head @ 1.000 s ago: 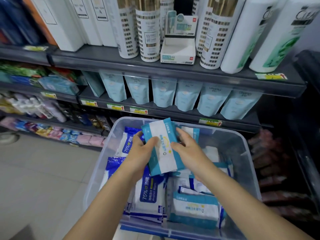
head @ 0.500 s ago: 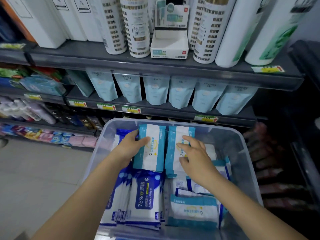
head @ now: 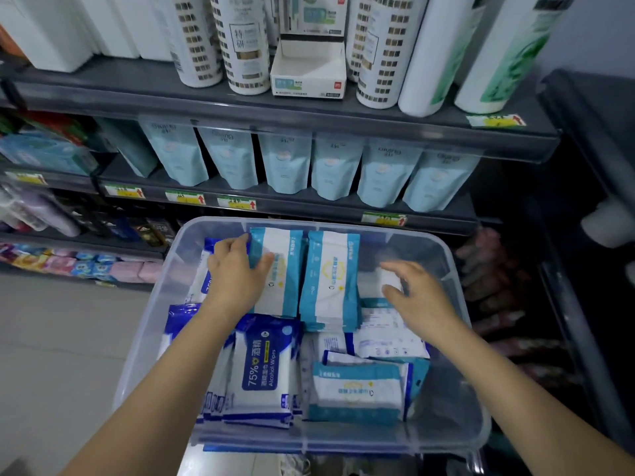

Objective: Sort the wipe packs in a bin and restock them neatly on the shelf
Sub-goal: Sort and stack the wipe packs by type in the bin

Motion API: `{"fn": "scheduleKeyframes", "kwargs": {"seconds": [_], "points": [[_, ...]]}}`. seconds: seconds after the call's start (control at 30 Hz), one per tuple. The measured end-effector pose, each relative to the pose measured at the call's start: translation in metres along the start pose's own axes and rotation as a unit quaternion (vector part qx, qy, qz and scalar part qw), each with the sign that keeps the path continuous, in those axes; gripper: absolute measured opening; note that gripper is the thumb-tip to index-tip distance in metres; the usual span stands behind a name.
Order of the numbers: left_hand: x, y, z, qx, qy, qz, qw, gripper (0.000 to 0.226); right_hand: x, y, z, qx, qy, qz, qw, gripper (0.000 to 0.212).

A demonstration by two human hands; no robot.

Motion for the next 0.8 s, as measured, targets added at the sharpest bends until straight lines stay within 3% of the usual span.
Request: {"fn": "scheduleKeyframes", "kwargs": {"seconds": [0.13,0.27,0.37,0.63,0.8], "points": [[-0.001,0.032,-0.013,0.094,0.028,-0.029,0.995,0.05,0.01,0.015,-0.021,0.019,0.001,0.06,0.998,0.035],[0.007,0.056,-0.006,0.123,0.078,0.075,0.986,0.032,0.031,0.035,-0.016,-0.045,0.06,0.181,0.981,0.04],[0.008,0.065,0.002,0.117,0.07,0.096,0.986,0.03,0.048,0.045,-0.01,-0.089,0.103,0.272,0.953,0.047],[0.0,0.083,0.008,0.048,0.165,0.102,0.98,0.024,0.058,0.05,-0.012,-0.115,0.157,0.248,0.949,0.017],[0.004,0.091,0.012,0.021,0.236,0.117,0.964,0.014,0.026,0.052,-0.011,-0.079,0.056,0.205,0.974,0.032]]}}
Point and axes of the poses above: each hand's wrist, its own y-axis away from the middle knuckle, its own x-axis out of the palm, z = x × y, the point moved 2 cm from there along -y, towards the middle knuckle, and after that the axes turned 14 degrees about y, right-handed, at the moved point
